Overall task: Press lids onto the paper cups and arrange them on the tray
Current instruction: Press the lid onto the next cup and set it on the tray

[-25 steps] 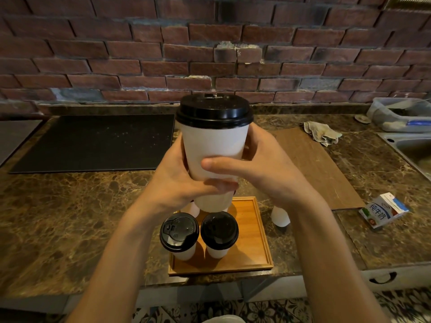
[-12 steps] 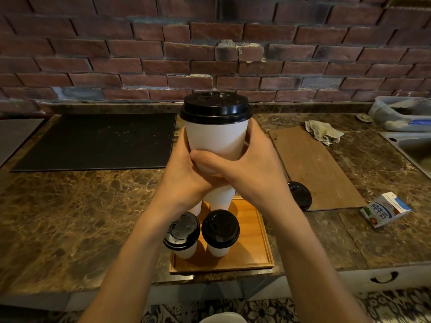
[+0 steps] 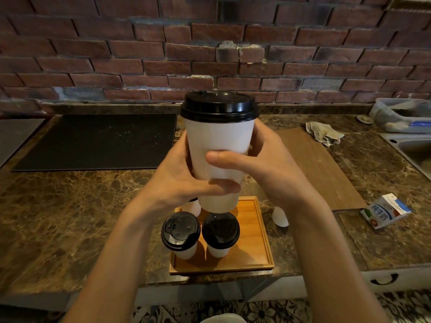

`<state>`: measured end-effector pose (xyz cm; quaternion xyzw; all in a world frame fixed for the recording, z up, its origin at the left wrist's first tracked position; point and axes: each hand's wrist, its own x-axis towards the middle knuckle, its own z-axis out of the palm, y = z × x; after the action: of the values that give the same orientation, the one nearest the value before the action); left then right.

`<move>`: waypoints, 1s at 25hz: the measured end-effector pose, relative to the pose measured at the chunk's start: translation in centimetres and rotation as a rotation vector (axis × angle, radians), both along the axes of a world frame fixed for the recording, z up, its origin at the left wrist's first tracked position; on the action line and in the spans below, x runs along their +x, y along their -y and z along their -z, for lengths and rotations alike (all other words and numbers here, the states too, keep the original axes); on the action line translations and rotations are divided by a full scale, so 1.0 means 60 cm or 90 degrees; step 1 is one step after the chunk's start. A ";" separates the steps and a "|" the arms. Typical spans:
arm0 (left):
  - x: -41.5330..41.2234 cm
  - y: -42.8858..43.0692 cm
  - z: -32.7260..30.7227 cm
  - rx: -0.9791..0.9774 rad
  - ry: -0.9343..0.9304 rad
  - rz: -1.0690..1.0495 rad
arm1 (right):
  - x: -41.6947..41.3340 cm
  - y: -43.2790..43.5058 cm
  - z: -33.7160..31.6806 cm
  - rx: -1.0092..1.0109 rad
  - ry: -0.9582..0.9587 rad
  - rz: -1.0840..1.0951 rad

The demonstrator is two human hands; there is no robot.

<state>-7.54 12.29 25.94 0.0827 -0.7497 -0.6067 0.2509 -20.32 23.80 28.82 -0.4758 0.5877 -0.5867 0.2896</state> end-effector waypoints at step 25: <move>-0.016 -0.019 0.000 -0.033 -0.042 -0.117 | 0.031 0.006 -0.004 0.039 -0.084 0.162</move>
<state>-8.48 13.45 25.94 0.1243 -0.7456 -0.5643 0.3320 -18.46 23.44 29.04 -0.4261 0.6788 -0.5677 0.1879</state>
